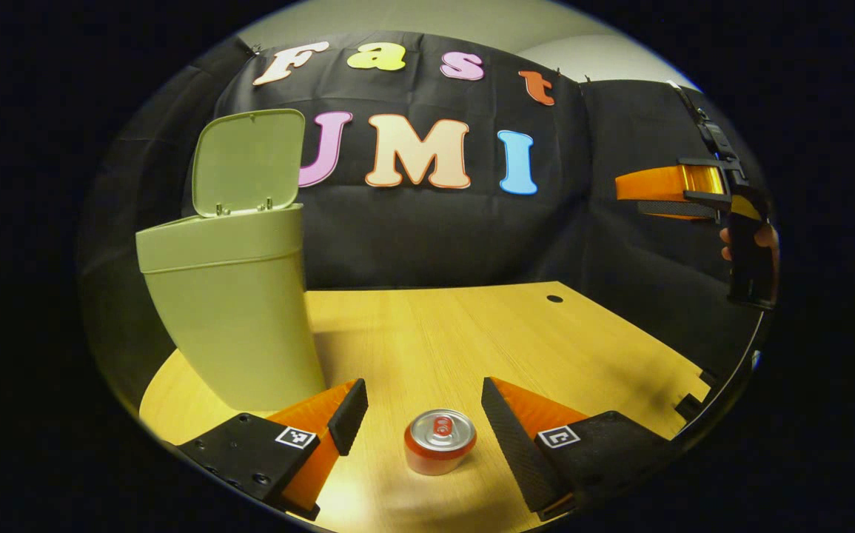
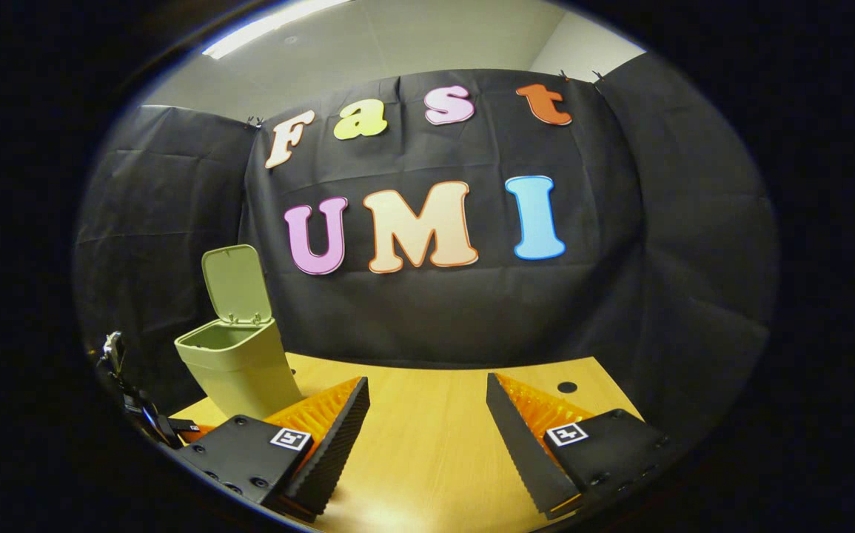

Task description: Press the lid of the desktop garbage bin to open it, pick up the crumpled paper on the desktop and throw it into the bin, then pick up the pop can on the desktop and drop it into the bin, and finally close the garbage bin lid.

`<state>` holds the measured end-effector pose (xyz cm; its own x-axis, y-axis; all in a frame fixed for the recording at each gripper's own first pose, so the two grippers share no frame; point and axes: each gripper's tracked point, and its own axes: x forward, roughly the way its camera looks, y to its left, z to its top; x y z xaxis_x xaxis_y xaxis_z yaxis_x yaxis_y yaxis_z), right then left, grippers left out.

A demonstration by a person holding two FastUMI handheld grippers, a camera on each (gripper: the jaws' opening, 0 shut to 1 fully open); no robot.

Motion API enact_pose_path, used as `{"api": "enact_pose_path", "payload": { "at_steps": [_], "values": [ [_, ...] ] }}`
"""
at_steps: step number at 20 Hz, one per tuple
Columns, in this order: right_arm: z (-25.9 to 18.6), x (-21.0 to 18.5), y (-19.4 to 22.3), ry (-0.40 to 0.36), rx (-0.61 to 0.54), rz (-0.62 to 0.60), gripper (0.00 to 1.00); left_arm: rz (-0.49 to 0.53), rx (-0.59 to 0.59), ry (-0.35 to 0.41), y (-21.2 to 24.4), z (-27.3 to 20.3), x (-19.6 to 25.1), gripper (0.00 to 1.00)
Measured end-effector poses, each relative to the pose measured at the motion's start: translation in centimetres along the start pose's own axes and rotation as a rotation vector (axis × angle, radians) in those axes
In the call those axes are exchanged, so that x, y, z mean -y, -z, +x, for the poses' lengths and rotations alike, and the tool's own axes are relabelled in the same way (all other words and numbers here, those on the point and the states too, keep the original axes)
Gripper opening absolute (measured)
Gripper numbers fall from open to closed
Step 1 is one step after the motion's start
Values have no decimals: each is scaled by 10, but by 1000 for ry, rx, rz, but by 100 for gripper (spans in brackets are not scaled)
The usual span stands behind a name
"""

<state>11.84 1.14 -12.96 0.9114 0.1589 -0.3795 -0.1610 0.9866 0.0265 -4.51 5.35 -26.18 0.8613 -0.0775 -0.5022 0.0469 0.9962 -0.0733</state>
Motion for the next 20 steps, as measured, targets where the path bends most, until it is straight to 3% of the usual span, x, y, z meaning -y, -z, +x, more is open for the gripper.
{"api": "enact_pose_path", "payload": {
  "at_steps": [4,9,10,15,20],
  "values": [
    [-22,31,8,50,-14,9,99,-2,-125,-12,53,19,6,93],
    [-39,51,10,92,-16,-3,99,38,-185,-9,80,32,4,93],
    [-41,54,11,101,-18,-5,97,52,-180,-22,81,38,1,78],
    [-44,60,18,113,-26,21,99,57,-161,5,61,33,9,75],
    [-43,53,20,105,-20,30,99,19,-60,18,-5,37,5,74]
  ]
}}
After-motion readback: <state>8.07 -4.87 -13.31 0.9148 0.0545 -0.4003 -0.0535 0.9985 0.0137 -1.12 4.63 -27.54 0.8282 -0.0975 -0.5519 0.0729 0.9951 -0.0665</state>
